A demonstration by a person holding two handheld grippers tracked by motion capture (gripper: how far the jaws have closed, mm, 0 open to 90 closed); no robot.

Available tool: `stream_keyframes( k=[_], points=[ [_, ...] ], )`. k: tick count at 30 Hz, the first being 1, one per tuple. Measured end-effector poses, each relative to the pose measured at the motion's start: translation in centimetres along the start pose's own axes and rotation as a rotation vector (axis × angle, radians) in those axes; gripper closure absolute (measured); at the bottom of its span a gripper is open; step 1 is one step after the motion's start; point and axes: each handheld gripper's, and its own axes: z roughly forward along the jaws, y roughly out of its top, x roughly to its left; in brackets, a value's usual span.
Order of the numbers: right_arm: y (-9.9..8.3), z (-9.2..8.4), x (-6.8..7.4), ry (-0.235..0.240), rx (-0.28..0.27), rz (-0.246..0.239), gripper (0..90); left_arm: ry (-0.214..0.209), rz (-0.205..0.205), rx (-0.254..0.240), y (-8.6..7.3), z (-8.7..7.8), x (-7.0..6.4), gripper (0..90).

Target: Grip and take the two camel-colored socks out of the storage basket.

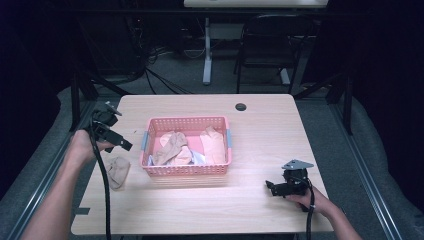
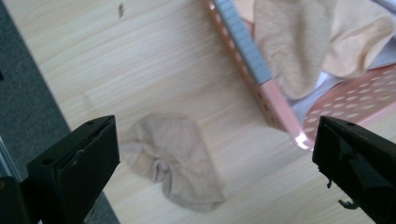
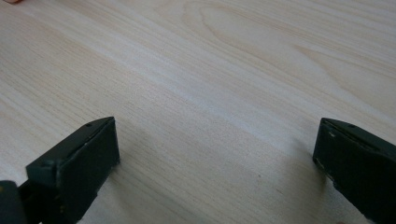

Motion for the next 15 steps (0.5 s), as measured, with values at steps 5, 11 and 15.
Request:
stream_keyframes(
  k=[5, 11, 15],
  points=[
    [0.0, 0.0, 0.0, 0.000, 0.000, 0.000, 0.0, -0.001, 0.043, -0.005, 1.8, 0.8, -1.7, 0.0],
    [0.0, 0.0, 0.0, 0.000, -0.002, 0.001, 0.0, -0.017, 0.112, 0.004, 3.9, 2.1, -3.8, 0.3],
    [0.0, 0.0, 0.0, 0.000, -0.001, 0.001, 0.0, -0.029, 0.152, 0.033, 5.0, 3.2, -4.7, 0.2]
  ],
)
